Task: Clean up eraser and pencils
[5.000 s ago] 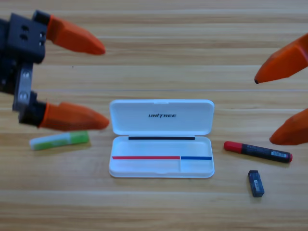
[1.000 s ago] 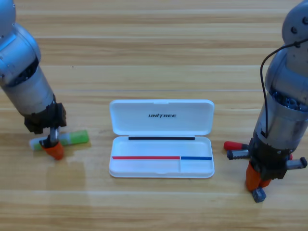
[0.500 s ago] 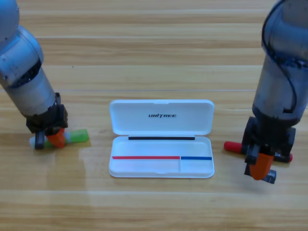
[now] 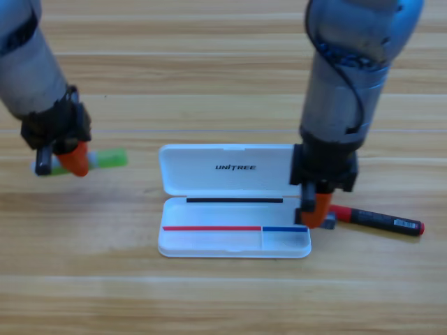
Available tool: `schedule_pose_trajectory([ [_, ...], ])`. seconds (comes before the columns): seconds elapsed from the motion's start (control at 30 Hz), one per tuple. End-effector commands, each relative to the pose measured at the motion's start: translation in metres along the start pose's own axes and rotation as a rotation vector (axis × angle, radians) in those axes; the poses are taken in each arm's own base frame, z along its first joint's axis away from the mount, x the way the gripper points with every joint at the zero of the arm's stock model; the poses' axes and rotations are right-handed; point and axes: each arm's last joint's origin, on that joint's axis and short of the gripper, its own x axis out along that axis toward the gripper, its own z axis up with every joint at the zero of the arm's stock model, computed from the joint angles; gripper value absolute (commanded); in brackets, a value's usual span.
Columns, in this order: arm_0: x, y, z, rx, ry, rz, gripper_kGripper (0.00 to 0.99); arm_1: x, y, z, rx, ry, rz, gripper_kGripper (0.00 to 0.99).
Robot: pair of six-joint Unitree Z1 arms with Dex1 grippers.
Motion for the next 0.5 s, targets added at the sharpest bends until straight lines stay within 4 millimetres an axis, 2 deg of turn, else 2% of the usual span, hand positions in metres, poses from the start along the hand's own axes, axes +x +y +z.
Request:
schedule_pose_trajectory([
  [0.03,-0.022,-0.03,0.045,0.092,-0.053,-0.011,0.0,0.051,-0.004,0.03,-0.044,0.091,0.034,0.0],
  [0.27,-0.019,-0.05,0.081,0.138,-0.062,-0.027,0.0,0.068,-0.012,0.039,-0.044,0.114,0.029,0.0],
  [0.5,-0.009,-0.06,0.093,0.156,-0.05,-0.044,0.0,0.073,-0.013,0.041,-0.042,0.115,0.03,0.0],
])
